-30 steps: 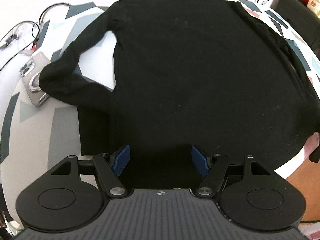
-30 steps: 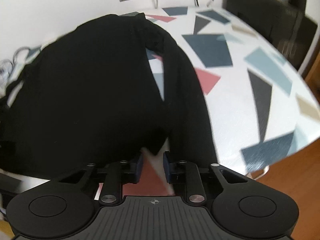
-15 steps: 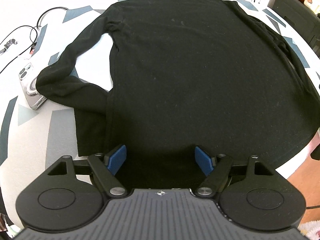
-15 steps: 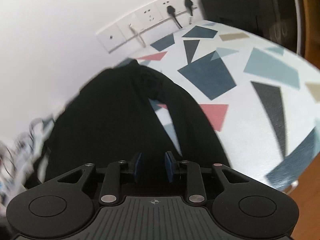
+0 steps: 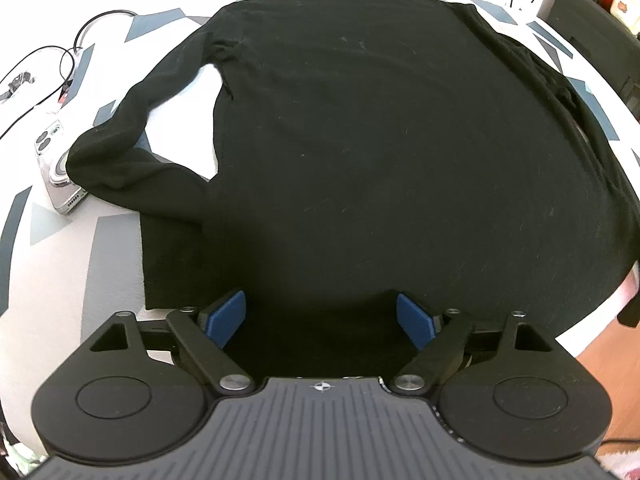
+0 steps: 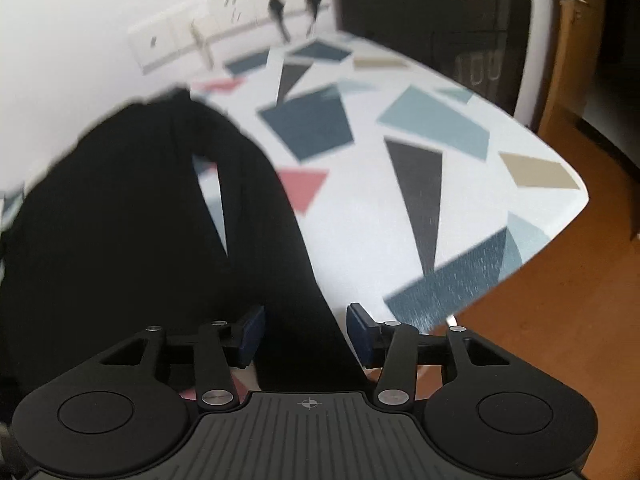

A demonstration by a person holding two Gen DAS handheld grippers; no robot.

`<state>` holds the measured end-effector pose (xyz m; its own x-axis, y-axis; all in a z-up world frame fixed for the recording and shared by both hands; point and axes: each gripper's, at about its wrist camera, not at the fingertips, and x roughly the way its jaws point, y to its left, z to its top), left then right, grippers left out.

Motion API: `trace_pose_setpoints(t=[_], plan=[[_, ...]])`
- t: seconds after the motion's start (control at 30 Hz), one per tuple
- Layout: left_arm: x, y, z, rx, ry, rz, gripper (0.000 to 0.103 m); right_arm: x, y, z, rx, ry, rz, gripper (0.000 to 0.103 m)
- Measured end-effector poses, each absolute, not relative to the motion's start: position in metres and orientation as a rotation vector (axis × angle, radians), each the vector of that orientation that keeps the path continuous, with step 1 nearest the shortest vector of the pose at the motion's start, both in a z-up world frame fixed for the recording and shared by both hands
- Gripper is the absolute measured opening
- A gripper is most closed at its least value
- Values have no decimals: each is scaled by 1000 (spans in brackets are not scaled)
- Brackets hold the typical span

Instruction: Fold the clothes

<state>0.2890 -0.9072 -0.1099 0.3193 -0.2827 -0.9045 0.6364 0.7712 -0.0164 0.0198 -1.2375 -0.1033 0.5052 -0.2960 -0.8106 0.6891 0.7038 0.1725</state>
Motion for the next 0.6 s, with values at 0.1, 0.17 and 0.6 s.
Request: trace_pose_setpoints(t=[0.1,0.17,0.6], plan=[[287,-913,-108,360,1091,-643,84,30,-1233,-110,425,898,-601,37],[285,-918,-107,353,1095,-669,84,38,-1230,-113,385,929,-564,11],[287,-994,-97,408,1048,-743,84,27,-1389,-19,657,453,-845,6]])
